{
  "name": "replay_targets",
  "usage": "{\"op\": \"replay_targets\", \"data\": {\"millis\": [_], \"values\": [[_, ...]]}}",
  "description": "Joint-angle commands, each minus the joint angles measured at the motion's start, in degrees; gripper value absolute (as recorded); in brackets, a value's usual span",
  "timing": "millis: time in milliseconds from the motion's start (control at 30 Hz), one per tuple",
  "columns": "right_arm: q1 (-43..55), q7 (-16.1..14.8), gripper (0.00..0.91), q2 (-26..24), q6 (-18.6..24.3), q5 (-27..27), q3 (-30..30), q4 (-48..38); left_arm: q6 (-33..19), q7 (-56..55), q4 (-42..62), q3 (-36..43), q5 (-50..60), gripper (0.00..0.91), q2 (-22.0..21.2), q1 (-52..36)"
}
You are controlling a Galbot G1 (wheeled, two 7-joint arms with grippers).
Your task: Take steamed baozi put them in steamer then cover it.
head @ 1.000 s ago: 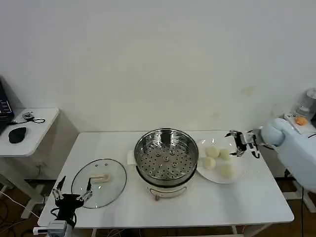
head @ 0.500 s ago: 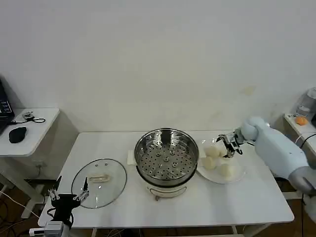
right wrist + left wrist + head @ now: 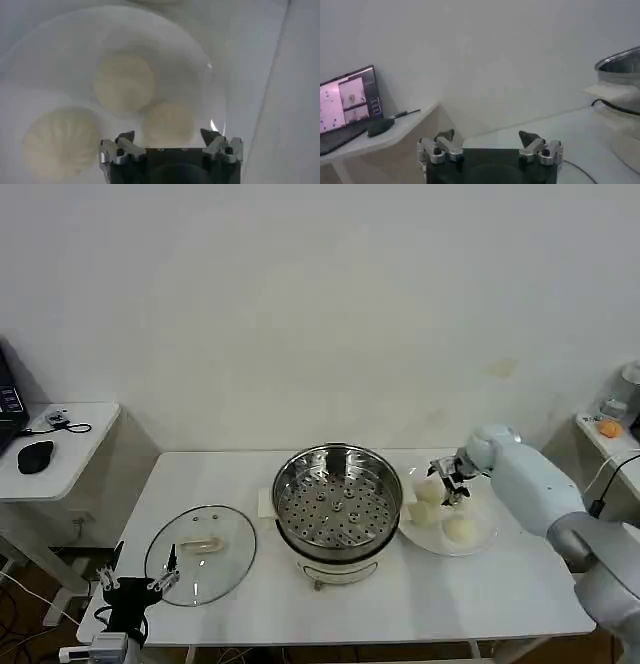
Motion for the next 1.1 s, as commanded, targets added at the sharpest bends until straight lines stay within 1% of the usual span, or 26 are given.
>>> {"op": "replay_targets", "data": {"millis": [33, 133, 233, 500, 633, 700, 767, 833, 900, 1000, 1100], "values": [[0.3, 0.2, 0.705, 2.0, 0.0, -1.7, 0.0, -2.7, -0.3, 0.0, 0.1, -0.1, 0.0, 0.907, -0.1, 0.2], [0.0, 0.2, 0.635, 2.0, -0.1, -1.7, 0.1, -2.8, -0.4, -0.1, 0.0, -0.1, 0.0, 0.907, -0.1, 0.3], [0.0, 0.2, 0.605, 1.9, 0.0, -1.6, 0.2, -2.7, -0.4, -0.1, -0.3, -0.1, 0.0, 0.907, -0.1, 0.3], [-0.1, 0.6, 0.584, 1.8, 0.3, -1.0, 1.1, -2.6, -0.7, -0.2, -0.7, 0.1, 0.1, 0.907, -0.4, 0.5], [0.7, 0.2, 0.584, 0.7, 0.4, -0.1, 1.2, 0.0, -0.7, -0.2, -0.9, 0.1, 0.1, 0.907, -0.3, 0.5], [1.4, -0.2, 0.595, -0.9, 0.2, 0.8, 0.9, 2.3, -0.6, -0.2, -0.9, 0.1, 0.1, 0.907, -0.3, 0.5], [2.1, -0.8, 0.595, -3.4, -0.2, 2.7, 0.0, 6.6, -0.6, -0.2, -0.7, 0.2, 0.1, 0.907, -0.2, 0.5], [3.6, -1.1, 0.595, -6.3, -0.6, 6.0, -1.9, 10.8, -0.6, -0.1, -0.4, 0.4, 0.1, 0.907, -0.1, 0.4], [7.0, -1.5, 0.595, -9.5, -1.2, 10.9, -5.7, 16.0, -0.5, -0.2, 0.4, 0.5, 0.0, 0.907, 0.0, 0.0], [10.6, -1.6, 0.595, -12.1, -1.4, 13.6, -8.5, 20.3, 0.3, 0.1, 0.8, 0.8, -1.3, 0.907, 0.4, -0.3], [14.8, -1.7, 0.595, -14.6, -1.4, 17.7, -11.1, 24.6, 1.5, 0.4, 0.7, 1.1, -4.1, 0.907, 1.1, -0.2]]}}
